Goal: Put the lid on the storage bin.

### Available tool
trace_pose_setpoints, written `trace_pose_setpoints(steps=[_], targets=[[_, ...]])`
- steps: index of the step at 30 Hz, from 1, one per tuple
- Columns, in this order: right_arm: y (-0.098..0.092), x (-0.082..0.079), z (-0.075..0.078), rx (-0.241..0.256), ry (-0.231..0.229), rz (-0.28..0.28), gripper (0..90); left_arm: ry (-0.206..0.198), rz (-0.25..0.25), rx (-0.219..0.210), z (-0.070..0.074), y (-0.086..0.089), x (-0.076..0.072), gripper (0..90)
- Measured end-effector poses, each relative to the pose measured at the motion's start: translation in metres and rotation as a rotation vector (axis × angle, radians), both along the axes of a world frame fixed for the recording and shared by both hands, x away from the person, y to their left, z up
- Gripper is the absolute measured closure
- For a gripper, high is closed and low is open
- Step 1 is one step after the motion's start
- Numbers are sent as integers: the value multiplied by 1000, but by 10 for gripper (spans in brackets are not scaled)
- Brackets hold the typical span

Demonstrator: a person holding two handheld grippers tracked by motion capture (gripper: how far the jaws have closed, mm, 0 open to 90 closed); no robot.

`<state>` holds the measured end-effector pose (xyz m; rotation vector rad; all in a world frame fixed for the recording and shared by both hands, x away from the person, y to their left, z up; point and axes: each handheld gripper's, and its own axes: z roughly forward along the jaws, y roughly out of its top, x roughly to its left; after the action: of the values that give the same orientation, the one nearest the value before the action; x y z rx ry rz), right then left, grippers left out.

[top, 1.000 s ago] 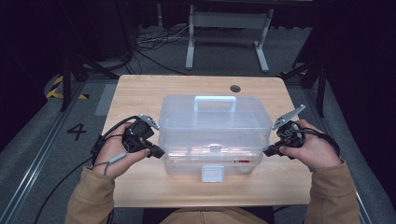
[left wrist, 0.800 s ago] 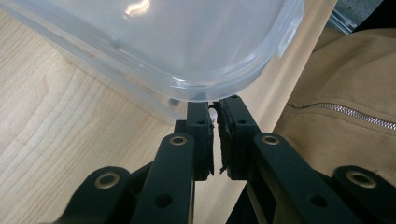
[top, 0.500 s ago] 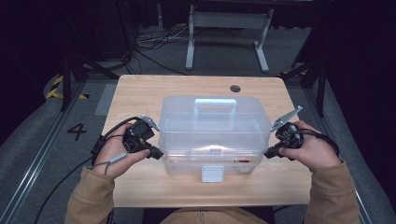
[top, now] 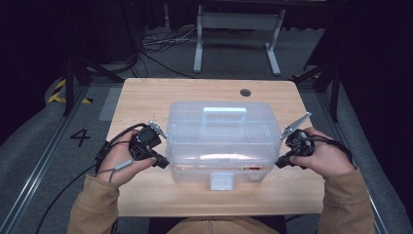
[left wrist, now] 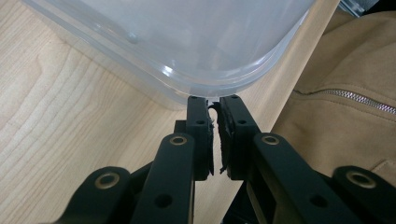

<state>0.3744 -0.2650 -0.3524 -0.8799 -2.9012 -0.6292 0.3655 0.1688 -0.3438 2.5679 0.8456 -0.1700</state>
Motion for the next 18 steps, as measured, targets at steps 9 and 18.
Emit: trace_pose_setpoints(steps=[9, 18], targets=[[-1, 2, -8, -52, 54, 0, 851, 61, -17, 57, -12, 1, 4, 818], [-4, 6, -15, -55, 75, -12, 842, 66, -18, 64, -15, 3, 5, 781]])
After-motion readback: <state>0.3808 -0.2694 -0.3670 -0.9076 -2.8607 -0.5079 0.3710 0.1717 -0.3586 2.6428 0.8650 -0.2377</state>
